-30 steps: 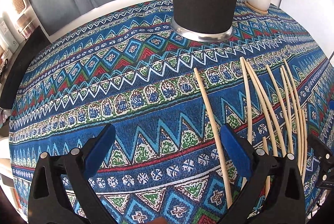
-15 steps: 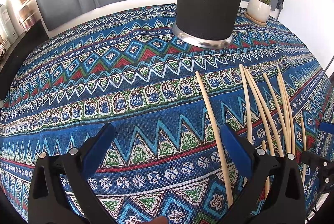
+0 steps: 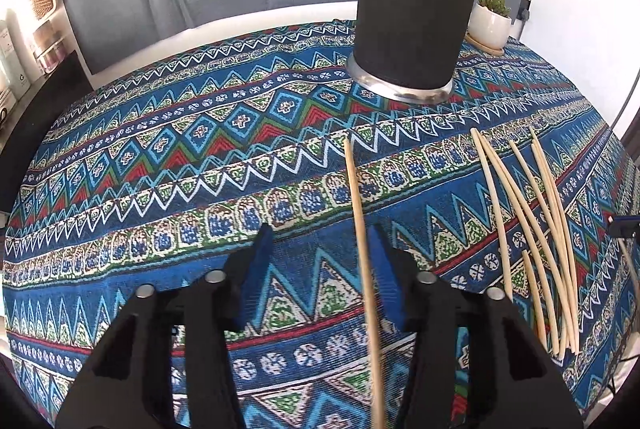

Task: Organize utensils
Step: 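Lower the left tool and grasp one wooden stick while the right tool grasps another, then lift both held sticks over the black holder and open both tools to drop them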

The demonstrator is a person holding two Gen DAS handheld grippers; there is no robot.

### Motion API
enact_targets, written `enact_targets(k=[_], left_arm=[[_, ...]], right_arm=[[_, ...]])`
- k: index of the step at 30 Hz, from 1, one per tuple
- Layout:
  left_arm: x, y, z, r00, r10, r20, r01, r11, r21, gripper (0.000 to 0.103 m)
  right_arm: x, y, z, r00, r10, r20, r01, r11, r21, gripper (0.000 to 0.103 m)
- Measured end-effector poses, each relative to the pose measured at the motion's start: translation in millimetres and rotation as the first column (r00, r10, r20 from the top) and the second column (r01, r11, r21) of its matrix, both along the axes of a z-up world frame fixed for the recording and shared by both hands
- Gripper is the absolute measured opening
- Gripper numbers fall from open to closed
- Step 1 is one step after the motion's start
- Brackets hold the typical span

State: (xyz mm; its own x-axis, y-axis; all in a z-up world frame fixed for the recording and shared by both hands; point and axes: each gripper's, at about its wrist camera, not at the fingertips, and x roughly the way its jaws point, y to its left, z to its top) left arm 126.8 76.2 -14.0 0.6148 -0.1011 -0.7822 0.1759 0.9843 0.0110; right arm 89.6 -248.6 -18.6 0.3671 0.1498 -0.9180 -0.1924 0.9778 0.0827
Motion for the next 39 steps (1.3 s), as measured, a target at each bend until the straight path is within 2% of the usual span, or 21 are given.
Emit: enact_targets(k=[1, 2, 4, 8, 11, 15, 19, 26, 34, 39], left_arm=[[0, 6, 1, 1.0, 0.015, -0.003, -0.015, 1.0, -0.005, 0.018], [1, 12, 1, 1.0, 0.027, -0.01, -0.027, 1.0, -0.012, 0.011], [1, 23, 1, 0.999, 0.036, -0.028, -0.037, 0.999, -0.039, 0.005], [-1, 31, 5, 0.997, 0.048, -0.065, -0.051, 0.998, -0.037, 0.005], [-6, 29, 8, 0.996, 0.041, -0.084, -0.044, 0.998, -0.04, 0.005], [-12, 27, 19, 0.997, 0.049, -0.063, -0.052, 0.997, -0.058, 0.005], [-13, 28, 39, 0.996, 0.08, -0.025, -0.082, 0.993, -0.089, 0.005], [-16, 30, 87, 0.99, 0.107, 0.091, -0.098, 0.99, -0.107, 0.005], [-5, 25, 143, 0.97, 0.113, 0.214, -0.095, 0.991, -0.093, 0.005], [8, 14, 172, 0.95, 0.078, 0.304, -0.037, 0.99, -0.14, 0.005]], right_arm=[[1, -9, -1, 1.0, -0.005, -0.008, 0.005, 0.999, 0.046, 0.004], [3, -16, -1, 1.0, -0.022, -0.012, 0.023, 0.996, 0.084, 0.004], [0, -26, -1, 0.999, -0.035, 0.015, 0.034, 0.995, 0.099, 0.004], [-7, -48, -1, 0.998, -0.049, 0.045, 0.039, 0.981, 0.192, 0.004], [-13, -68, 10, 0.993, -0.07, 0.094, 0.049, 0.975, 0.217, 0.004], [-12, -88, 31, 0.982, -0.092, 0.167, 0.043, 0.96, 0.276, 0.004], [-3, -84, 61, 0.96, -0.067, 0.273, -0.018, 0.955, 0.297, 0.004], [20, -56, 118, 0.885, -0.001, 0.465, -0.151, 0.945, 0.289, 0.005], [44, -38, 183, 0.782, -0.019, 0.623, -0.212, 0.932, 0.294, 0.005], [68, -20, 212, 0.709, -0.053, 0.703, -0.248, 0.915, 0.319, 0.005]])
